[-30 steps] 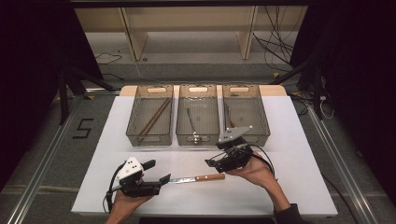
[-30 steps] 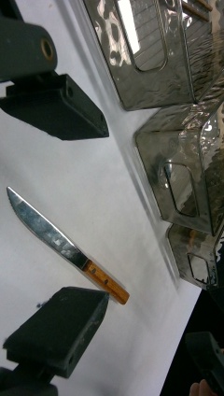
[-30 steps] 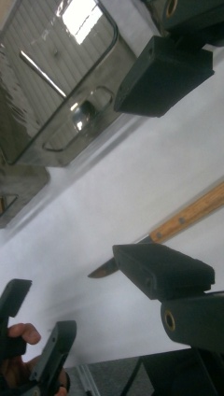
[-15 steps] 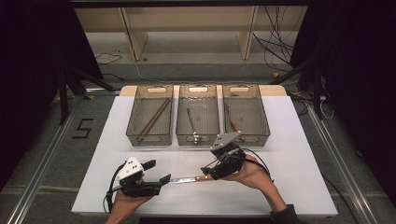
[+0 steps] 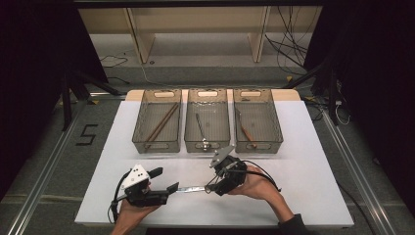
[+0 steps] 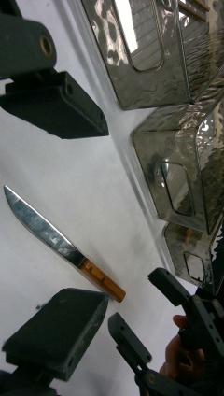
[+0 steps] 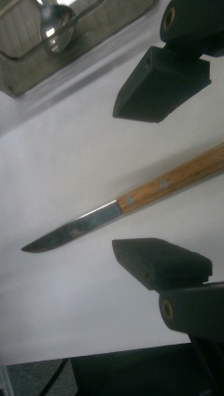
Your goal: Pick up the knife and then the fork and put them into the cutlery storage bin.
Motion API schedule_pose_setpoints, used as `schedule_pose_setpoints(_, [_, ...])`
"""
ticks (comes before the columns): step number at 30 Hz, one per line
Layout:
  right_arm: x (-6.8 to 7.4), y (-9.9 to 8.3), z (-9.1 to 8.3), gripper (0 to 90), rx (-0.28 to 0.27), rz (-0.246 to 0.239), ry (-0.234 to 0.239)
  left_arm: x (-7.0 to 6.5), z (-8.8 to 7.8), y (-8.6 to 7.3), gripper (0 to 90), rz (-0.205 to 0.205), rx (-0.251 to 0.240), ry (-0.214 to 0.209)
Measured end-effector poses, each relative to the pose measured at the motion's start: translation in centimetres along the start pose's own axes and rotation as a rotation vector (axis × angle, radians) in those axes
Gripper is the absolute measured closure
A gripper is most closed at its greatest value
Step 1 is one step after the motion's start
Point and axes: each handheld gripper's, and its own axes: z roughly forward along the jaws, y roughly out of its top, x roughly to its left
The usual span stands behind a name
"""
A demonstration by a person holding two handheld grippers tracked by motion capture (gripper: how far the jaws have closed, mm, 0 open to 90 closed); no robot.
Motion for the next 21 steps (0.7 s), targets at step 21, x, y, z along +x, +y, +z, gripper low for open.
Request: schedule_pose_setpoints(21, [-0.4, -0.3, 2.6, 50.6, 0.184, -0.076, 0.029, 0.0, -0.1, 0.0, 16.2, -0.003, -0.002, -0.001])
